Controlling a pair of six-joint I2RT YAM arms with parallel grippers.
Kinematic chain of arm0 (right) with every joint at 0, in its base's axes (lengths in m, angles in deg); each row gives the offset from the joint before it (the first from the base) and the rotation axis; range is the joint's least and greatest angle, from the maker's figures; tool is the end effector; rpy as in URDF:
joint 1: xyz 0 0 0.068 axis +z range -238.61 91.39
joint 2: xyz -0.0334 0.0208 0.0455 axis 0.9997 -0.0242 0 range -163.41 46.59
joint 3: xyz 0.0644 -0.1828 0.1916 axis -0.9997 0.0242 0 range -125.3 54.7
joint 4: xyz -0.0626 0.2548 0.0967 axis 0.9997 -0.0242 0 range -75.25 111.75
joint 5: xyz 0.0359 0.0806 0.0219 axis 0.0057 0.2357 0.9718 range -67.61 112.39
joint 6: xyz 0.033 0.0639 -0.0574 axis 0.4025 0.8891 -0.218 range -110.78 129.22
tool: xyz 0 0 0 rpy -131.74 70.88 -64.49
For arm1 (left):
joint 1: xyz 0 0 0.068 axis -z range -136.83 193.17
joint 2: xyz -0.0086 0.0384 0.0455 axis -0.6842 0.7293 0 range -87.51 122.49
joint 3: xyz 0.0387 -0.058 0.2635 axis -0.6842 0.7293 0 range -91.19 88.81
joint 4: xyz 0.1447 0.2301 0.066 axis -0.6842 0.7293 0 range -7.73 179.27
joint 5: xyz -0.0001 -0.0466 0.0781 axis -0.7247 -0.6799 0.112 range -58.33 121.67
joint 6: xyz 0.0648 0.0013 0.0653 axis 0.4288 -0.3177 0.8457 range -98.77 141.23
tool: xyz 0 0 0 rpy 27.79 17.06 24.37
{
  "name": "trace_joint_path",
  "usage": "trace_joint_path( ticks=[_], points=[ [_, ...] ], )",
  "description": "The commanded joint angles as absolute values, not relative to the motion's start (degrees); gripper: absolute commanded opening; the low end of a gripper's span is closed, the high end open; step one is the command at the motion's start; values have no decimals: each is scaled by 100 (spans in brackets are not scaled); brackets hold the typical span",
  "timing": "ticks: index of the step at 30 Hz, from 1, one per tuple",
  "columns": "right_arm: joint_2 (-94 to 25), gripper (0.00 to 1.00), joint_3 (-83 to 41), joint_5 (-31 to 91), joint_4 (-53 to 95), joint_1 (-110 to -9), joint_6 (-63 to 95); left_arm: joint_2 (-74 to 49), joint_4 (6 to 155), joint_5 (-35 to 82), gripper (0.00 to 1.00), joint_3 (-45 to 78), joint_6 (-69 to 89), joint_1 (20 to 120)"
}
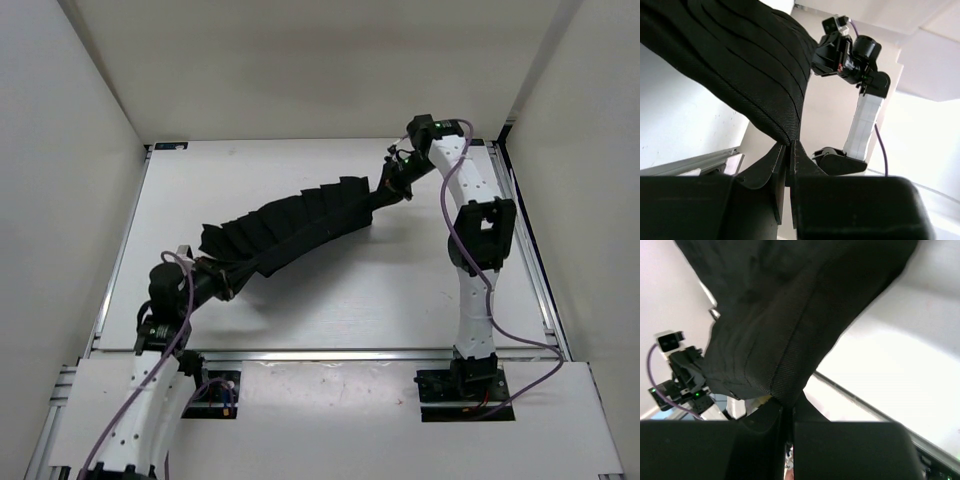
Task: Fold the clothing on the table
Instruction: Fold the skirt
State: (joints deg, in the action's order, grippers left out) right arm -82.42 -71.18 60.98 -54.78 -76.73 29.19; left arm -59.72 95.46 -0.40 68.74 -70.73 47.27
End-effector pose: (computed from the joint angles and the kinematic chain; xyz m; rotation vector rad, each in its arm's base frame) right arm 0.4572 0.1488 0.2276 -0.1141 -2.9364 -1.0618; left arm 0.1876 -0.0574 0.2090 -1.2230 1.9024 -1.5619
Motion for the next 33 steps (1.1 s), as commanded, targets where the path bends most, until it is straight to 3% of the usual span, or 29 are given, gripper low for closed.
trace_joint_path(
  ticks=[1, 5, 9, 11, 17, 26, 33],
  points=[
    [-7549, 0, -6635, 4947, -4944, -7886, 2750, -6729, 10441, 21, 0, 6974, -7087, 4704],
    [-6620, 0, -5562, 4797, -4655, -7789, 2785, -7431, 11038, -84, 0, 6948, -7193, 4721],
    [-5434, 0, -3603, 4901, -3874, -7868, 2987, -7819, 11714, -164, 0, 6807, -7123, 4713],
    [-4933, 0, -2515, 4911, -3627, -7921, 3101, -7890, 11890, -252, 0, 6720, -7114, 4783],
    [-3524, 0, -869, 4866, -3467, -8228, 3146, -7872, 12612, -489, 0, 6176, -6684, 4774],
    [-3137, 0, -1596, 4419, -3993, -8404, 3154, -7083, 12814, -586, 0, 5122, -6192, 4748],
    [-2775, 0, -867, 4620, -3706, -8501, 3234, -6773, 13315, -489, 0, 4706, -5840, 4923]
  ],
)
